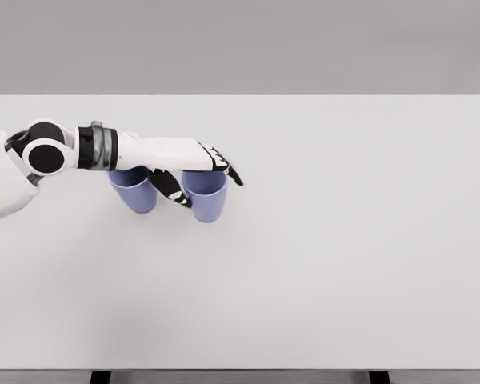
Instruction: Place the right cup on the left cup with left arm
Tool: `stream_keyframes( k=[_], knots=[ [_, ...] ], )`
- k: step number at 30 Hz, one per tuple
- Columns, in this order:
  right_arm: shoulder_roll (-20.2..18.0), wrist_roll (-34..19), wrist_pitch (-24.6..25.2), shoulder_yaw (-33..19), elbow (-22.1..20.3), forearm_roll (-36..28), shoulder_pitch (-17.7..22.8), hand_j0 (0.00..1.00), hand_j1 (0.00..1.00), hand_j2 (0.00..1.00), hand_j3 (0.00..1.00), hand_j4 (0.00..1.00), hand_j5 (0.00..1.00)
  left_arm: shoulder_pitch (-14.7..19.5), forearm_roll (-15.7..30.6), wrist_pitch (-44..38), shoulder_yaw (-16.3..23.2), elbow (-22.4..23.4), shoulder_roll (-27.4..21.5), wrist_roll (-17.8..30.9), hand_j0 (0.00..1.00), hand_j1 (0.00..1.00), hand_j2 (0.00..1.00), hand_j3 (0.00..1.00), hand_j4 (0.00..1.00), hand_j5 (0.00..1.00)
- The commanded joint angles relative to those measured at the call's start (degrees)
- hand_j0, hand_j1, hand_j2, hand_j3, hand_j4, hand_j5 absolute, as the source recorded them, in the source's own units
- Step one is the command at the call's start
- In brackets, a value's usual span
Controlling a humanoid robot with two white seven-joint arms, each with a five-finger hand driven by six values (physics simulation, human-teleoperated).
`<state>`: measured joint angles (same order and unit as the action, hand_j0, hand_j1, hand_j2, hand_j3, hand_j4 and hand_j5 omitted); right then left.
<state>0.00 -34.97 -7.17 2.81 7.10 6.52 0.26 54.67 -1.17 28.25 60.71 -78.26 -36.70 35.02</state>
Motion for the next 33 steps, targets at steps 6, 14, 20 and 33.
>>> stream_keyframes(
  k=[6, 14, 20, 33],
  knots=[
    [0.0, 0.0, 0.0, 0.0, 0.0, 0.1, 0.0, 1.00, 1.00, 1.00, 1.00, 1.00, 1.00, -0.4, 0.8, 0.0, -0.8, -0.5, -0.5, 0.0, 0.64, 0.64, 0.64, 0.64, 0.64, 0.64],
    [0.0, 0.0, 0.0, 0.0, 0.0, 0.1, -0.1, 1.00, 1.00, 1.00, 1.00, 1.00, 1.00, 0.1, 5.6, -0.1, -1.0, -6.0, -2.6, 0.0, 0.59, 0.59, 0.59, 0.59, 0.59, 0.59],
    [0.0, 0.0, 0.0, 0.0, 0.0, 0.1, 0.0, 1.00, 1.00, 1.00, 1.00, 1.00, 1.00, 2.5, 8.8, -0.1, -1.1, -9.7, -6.5, 0.0, 0.58, 0.58, 0.58, 0.58, 0.58, 0.58],
    [0.0, 0.0, 0.0, 0.0, 0.0, 0.1, 0.0, 1.00, 1.00, 1.00, 1.00, 1.00, 1.00, 9.5, 16.1, -0.2, -1.0, -15.3, -14.0, 0.0, 0.58, 0.58, 0.58, 0.58, 0.58, 0.58]
  ],
)
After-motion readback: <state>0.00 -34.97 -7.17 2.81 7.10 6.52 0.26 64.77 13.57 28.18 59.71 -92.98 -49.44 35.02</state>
